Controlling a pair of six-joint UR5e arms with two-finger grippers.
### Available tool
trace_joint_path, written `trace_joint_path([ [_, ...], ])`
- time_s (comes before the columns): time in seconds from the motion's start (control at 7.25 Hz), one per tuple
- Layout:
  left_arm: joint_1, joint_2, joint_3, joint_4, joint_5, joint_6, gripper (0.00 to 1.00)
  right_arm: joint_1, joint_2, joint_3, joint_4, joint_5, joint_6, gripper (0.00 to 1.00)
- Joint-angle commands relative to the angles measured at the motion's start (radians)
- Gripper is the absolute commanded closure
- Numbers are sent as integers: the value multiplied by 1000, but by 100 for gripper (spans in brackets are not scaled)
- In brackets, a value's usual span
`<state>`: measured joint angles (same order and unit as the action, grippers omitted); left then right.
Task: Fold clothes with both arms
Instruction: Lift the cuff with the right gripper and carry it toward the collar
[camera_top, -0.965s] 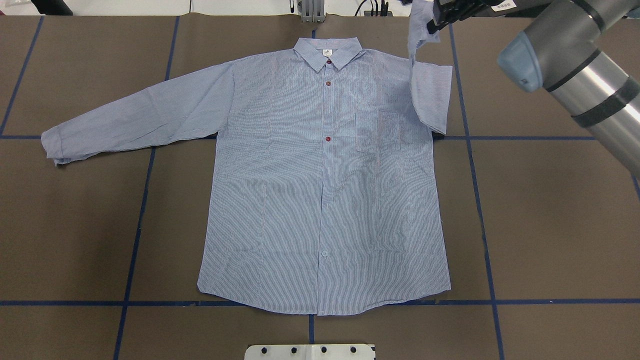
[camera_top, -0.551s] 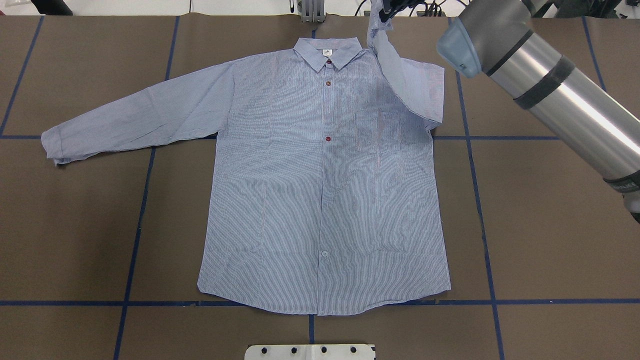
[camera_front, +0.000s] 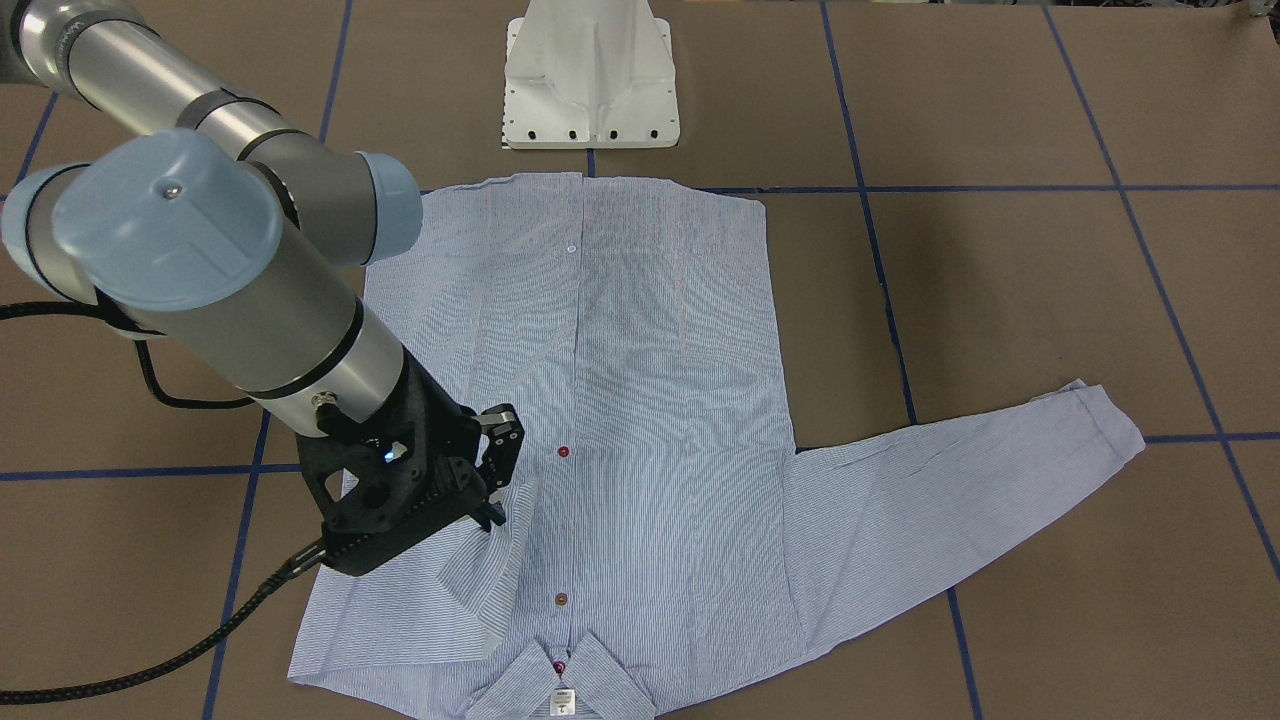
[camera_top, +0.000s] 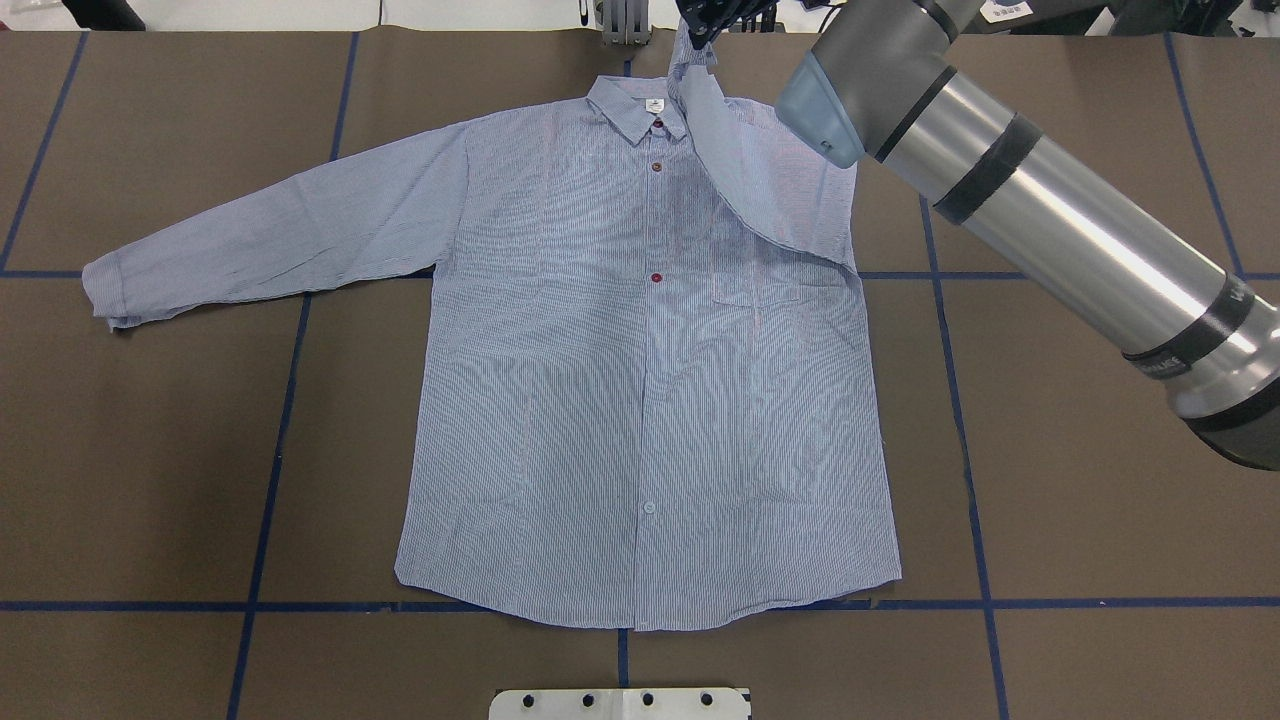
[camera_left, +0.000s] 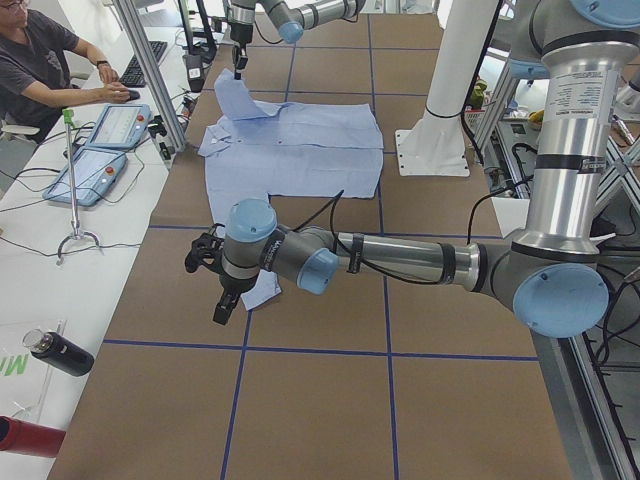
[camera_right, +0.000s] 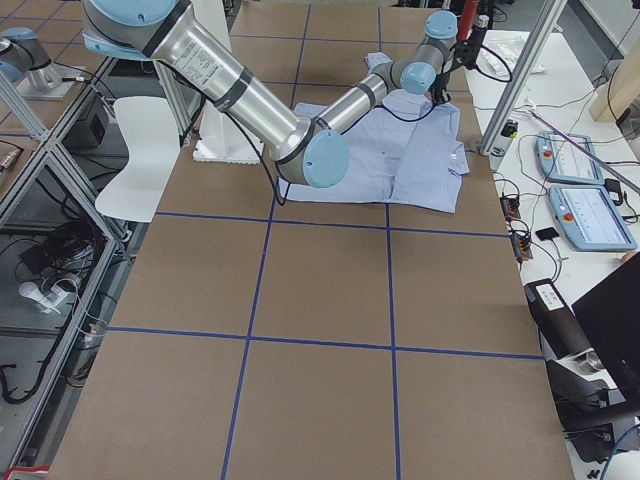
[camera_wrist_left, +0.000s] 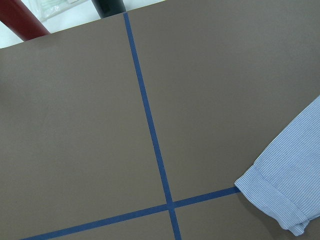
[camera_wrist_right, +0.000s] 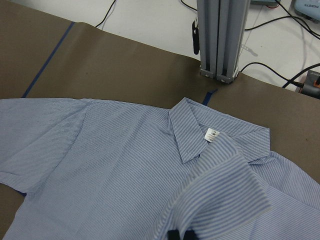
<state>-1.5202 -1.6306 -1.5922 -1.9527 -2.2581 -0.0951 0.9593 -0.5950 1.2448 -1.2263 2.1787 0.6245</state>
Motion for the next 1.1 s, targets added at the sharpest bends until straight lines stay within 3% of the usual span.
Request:
trace_joint_path([
  [0.0,0,0,0,2,0,0,0,-51,6,-28,4,-37,1,100],
  [0.28,0,0,1,2,0,0,0,-118,128,-217,4,-94,1,100],
  [0.69,0,0,5,3,0,0,0,-224,162,-354,114,-276,1,100],
  [0.96,0,0,8,5,0,2,0,-286,182,-384,119,-399,1,100],
])
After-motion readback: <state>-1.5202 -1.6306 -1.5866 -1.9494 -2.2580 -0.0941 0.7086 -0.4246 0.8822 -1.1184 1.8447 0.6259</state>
